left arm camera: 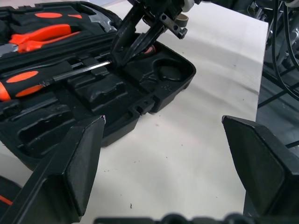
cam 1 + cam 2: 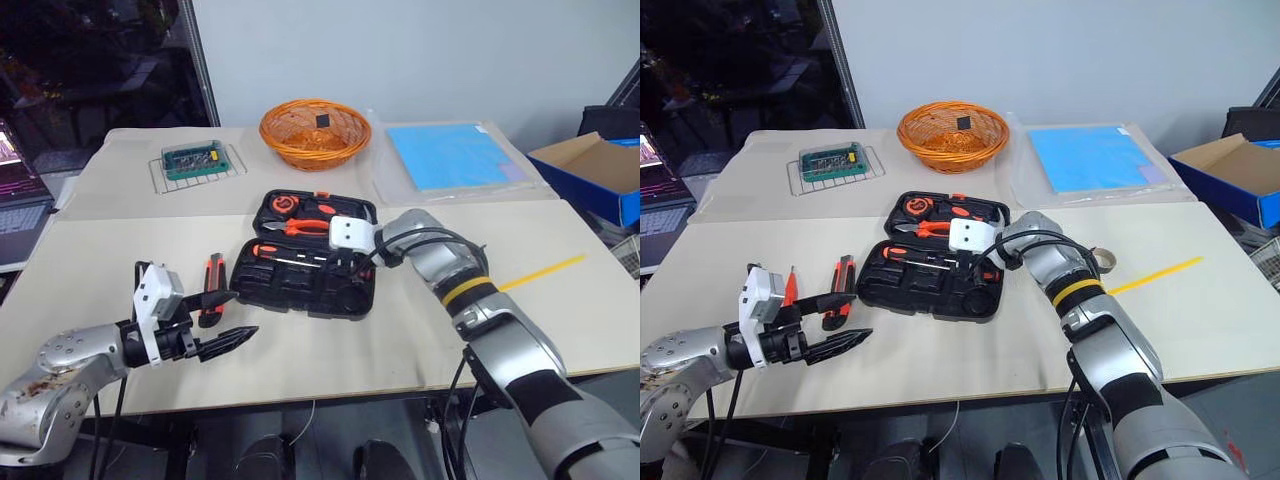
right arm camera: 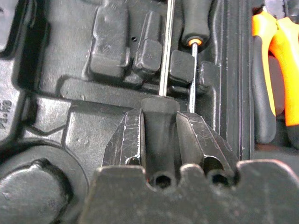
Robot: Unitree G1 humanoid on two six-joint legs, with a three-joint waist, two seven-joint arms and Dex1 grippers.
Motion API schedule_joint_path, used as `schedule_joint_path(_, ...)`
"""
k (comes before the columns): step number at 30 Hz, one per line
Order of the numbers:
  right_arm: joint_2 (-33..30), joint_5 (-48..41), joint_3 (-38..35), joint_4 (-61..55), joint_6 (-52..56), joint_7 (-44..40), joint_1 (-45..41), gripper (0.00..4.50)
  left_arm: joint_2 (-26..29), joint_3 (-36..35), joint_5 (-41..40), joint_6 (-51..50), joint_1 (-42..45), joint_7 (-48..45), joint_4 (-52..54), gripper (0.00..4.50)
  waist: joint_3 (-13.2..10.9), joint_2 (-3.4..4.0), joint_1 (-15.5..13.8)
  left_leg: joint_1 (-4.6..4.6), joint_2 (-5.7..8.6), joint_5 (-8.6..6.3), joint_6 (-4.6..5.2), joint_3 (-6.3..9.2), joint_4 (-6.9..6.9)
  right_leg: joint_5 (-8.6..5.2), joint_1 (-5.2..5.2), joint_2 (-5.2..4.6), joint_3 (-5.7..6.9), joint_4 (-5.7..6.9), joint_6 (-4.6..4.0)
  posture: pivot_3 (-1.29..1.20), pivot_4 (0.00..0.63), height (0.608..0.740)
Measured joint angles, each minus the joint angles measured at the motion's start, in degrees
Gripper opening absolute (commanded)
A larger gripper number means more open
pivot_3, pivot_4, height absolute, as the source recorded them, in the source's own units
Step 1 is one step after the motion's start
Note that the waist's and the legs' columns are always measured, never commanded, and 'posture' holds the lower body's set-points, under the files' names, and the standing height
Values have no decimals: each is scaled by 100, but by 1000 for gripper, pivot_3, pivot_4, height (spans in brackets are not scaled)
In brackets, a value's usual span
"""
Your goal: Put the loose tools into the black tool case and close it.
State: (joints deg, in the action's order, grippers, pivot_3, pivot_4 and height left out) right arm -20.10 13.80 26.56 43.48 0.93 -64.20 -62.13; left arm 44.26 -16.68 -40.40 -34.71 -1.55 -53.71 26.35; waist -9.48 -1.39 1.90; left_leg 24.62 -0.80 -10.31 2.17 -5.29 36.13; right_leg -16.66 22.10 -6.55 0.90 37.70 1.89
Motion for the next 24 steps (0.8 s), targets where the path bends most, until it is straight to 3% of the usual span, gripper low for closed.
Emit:
schedule_joint_path(3, -26, 48, -4, -4, -34, -64, -4, 673, 0, 1, -3, -1, 24, 30, 38, 4298, 4, -5, -18, 0, 0, -1, 0, 0, 0, 0, 0, -2, 0, -1, 0, 0, 150, 740)
schedule_joint_path(5, -103, 46, -23, -72, -37, -196, 18, 1696, 0, 10, -10, -4, 28, 40, 57, 4298, 4, -6, -45, 0, 1, -1, 0, 0, -1, 0, 1, -3, 0, -3, 0, 0, 150, 740)
schedule_joint_path(8, -258, -22, -159, -303, -41, -304, 172, 2574, -1, 26, -12, -11, 36, 61, 72, 4298, 5, -7, -101, 2, 0, -3, 3, 1, -5, 0, 2, -4, 1, -9, 0, 0, 150, 740)
schedule_joint_path(18, -378, -1347, -1090, -1420, 961, -905, 991, 2574, -75, 187, -15, -14, 132, 125, 79, 4298, 3, -9, -74, 32, -2, 13, 40, -11, -13, 0, 10, 2, -6, -11, -1, 0, 150, 740)
schedule_joint_path(19, -390, -1488, -1202, -1541, 1083, -916, 1020, 2063, -85, 208, -16, -14, 148, 129, 79, 4298, 3, -9, -73, 32, -2, 13, 40, -11, -12, 0, 9, 1, -6, -10, 0, 0, 150, 740)
schedule_joint_path(24, -550, -1891, -1649, -2087, 1506, -758, 1288, 528, -124, 268, -14, -13, 185, 139, 69, 4298, 3, -9, -87, 31, -2, 6, 27, -9, -8, 0, 7, 0, -3, -8, 0, 0, 150, 740)
